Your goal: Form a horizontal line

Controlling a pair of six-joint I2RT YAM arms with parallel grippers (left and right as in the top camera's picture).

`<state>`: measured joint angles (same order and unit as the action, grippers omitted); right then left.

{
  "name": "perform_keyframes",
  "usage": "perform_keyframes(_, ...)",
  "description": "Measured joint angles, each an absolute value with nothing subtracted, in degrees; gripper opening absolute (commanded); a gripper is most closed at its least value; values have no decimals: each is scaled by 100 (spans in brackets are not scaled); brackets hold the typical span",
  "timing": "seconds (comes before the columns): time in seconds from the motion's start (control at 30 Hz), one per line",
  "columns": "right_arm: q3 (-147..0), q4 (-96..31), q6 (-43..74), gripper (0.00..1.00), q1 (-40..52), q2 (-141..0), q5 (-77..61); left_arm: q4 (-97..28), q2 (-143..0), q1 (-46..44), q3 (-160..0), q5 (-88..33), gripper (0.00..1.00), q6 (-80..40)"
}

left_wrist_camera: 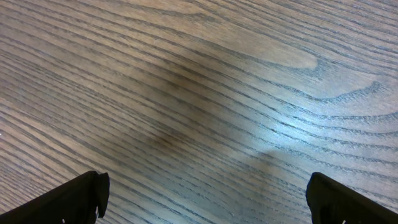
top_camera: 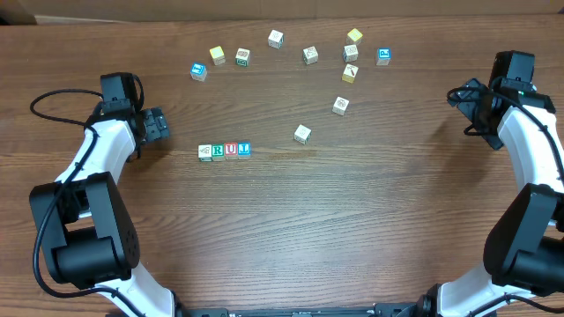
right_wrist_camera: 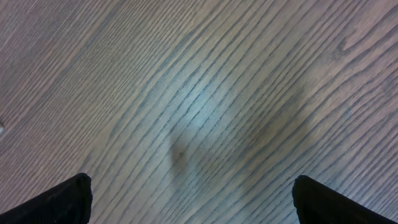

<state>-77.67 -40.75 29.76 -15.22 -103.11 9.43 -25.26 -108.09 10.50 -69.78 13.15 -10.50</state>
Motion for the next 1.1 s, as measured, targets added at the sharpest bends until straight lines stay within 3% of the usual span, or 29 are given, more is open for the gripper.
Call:
perform_keyframes(0.7, -7476, -4071, 2976, 100, -1457, -8429, 945, -2526, -10809, 1050, -6978, 1315, 99, -1050)
perform_keyframes(1.1, -6025, -4073, 2974, 100, -183, -7612, 941, -2523, -10809, 1050, -6978, 1315, 100, -1050)
